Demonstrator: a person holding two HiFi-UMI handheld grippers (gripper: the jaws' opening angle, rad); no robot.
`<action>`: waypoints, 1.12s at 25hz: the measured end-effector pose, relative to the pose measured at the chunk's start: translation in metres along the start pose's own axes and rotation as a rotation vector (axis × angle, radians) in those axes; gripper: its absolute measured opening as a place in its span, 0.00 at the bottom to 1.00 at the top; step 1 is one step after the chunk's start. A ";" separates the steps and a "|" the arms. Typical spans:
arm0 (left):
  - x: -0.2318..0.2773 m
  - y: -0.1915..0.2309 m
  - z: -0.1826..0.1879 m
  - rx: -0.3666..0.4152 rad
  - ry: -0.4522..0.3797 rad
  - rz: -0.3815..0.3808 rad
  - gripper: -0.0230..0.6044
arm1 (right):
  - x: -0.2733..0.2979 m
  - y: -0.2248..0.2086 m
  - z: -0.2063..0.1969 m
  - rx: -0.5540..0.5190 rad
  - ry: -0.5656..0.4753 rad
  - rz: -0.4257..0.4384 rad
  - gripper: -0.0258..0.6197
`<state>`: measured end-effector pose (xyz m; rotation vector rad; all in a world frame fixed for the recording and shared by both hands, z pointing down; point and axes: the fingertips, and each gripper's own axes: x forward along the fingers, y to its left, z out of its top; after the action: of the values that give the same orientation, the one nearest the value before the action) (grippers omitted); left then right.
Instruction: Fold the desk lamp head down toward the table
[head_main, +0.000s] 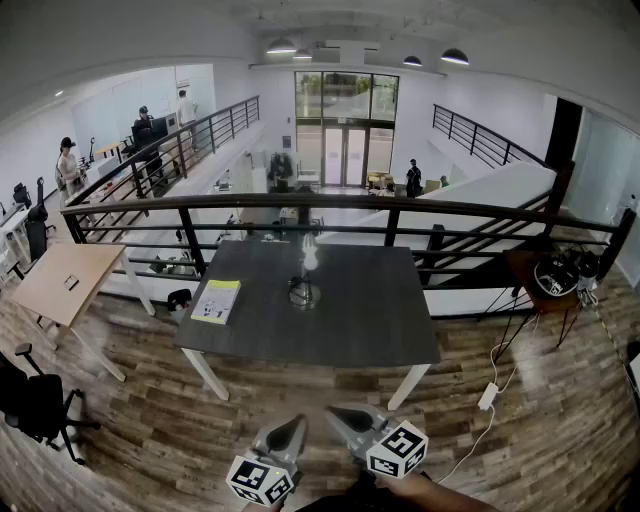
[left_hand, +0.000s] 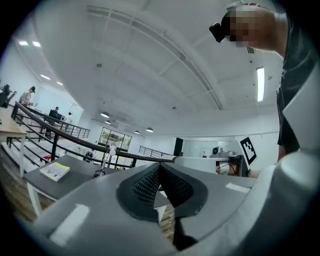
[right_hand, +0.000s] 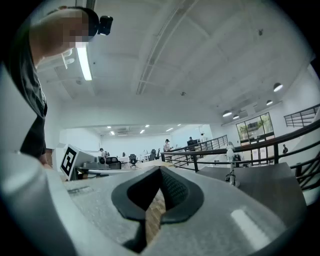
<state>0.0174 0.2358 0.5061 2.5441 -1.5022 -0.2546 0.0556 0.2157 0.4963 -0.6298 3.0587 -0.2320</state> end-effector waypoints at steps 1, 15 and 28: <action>-0.001 0.000 0.000 0.001 -0.004 0.004 0.04 | -0.001 0.000 -0.002 0.002 0.003 0.000 0.04; 0.019 0.007 -0.004 -0.006 -0.001 0.031 0.04 | 0.002 -0.021 -0.004 0.026 0.007 0.025 0.04; 0.124 0.023 -0.006 0.012 0.013 0.065 0.04 | -0.005 -0.124 0.006 0.084 -0.022 0.054 0.04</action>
<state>0.0586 0.1161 0.5099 2.4959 -1.5828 -0.2207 0.1092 0.1042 0.5087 -0.5410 3.0212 -0.3477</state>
